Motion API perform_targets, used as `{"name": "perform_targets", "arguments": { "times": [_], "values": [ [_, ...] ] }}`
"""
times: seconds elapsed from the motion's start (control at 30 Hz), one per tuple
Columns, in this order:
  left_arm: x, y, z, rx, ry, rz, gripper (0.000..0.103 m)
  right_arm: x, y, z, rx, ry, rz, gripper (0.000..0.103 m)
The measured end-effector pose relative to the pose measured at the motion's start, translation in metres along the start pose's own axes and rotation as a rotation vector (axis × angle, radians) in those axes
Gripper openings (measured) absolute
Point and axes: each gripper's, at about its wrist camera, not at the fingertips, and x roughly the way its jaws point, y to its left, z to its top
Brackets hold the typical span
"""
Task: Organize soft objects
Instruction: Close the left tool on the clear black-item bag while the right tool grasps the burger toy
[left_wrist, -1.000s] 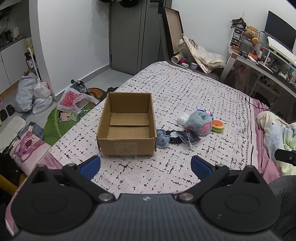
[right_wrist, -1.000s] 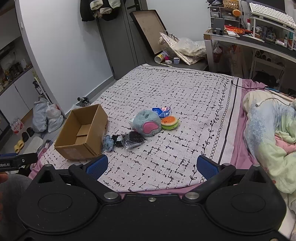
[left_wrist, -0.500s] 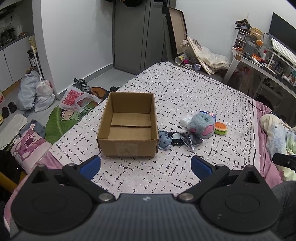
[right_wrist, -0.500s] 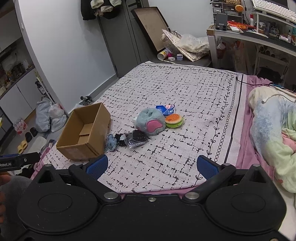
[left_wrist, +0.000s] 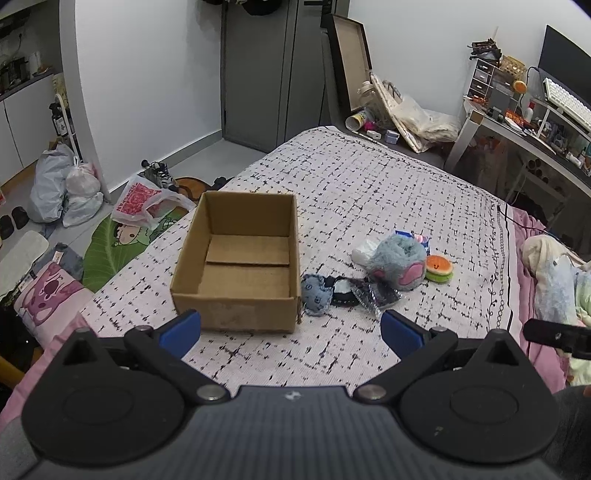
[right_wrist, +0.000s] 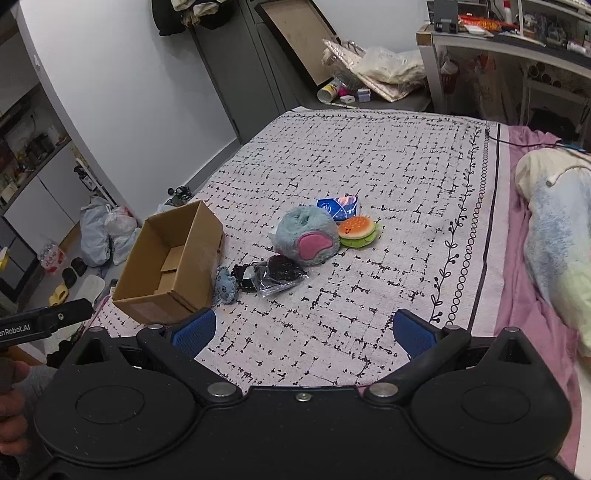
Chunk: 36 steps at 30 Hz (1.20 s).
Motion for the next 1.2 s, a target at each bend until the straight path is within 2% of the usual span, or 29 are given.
{"name": "perform_targets", "arguments": {
  "times": [0.33,0.43,0.6,0.9,1.2],
  "values": [
    [0.025,-0.024,0.011,-0.003,0.001,-0.044,0.101,0.022,-0.018,0.017,0.089,-0.004,0.031,0.103],
    [0.035,-0.032,0.016,-0.009,0.001,-0.055,0.098,0.03,-0.022,0.022,0.113,-0.013,0.031,0.102],
    [0.054,-0.042,0.026,-0.031,0.008,-0.065,0.094,0.049,-0.029,0.031,0.154,0.0,0.044,0.093],
    [0.098,-0.056,0.032,-0.091,0.078,-0.103,0.084,0.087,-0.047,0.04,0.248,0.026,0.05,0.086],
    [0.151,-0.071,0.03,-0.123,0.155,-0.12,0.083,0.127,-0.067,0.051,0.334,0.042,0.007,0.083]
  ]
}}
